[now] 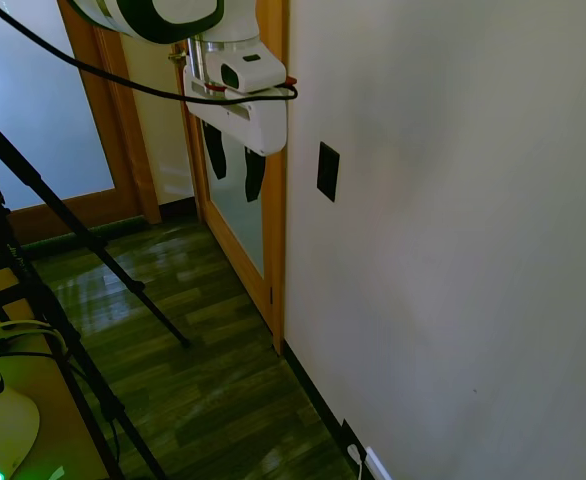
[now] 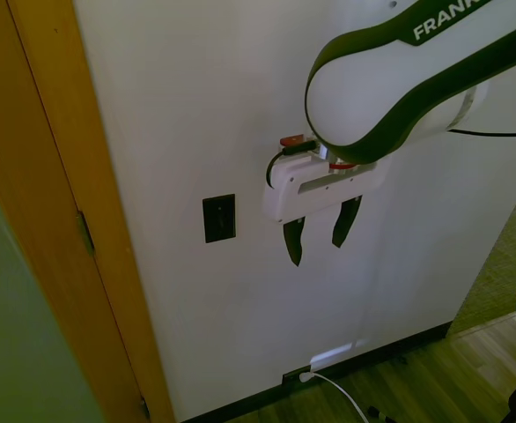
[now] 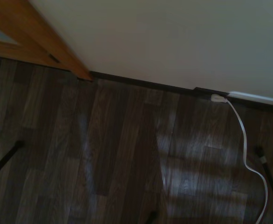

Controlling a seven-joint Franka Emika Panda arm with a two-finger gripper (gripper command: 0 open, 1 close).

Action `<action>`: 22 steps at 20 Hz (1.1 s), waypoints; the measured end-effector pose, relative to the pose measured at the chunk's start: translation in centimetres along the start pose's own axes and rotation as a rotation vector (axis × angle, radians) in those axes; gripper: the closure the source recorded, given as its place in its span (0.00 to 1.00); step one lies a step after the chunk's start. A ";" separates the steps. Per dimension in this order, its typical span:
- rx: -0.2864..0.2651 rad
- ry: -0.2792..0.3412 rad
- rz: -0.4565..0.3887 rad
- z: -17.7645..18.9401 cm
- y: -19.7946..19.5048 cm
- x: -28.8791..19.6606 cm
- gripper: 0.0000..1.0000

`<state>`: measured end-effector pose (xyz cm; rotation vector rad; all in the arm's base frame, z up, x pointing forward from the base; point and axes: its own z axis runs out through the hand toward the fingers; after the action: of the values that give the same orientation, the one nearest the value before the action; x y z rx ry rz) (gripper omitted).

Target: Turn on the light

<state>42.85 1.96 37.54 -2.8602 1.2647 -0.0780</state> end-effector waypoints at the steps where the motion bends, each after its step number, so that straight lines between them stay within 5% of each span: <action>1: -0.001 -0.001 0.000 0.1 0.0 0.0 0.00; 13: 0.143 0.177 0.080 -0.2 -8.3 4.0 0.00; 22: 0.201 0.203 0.075 5.5 -14.6 7.6 0.00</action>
<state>59.09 6.12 32.81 -2.6856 1.3093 -0.4771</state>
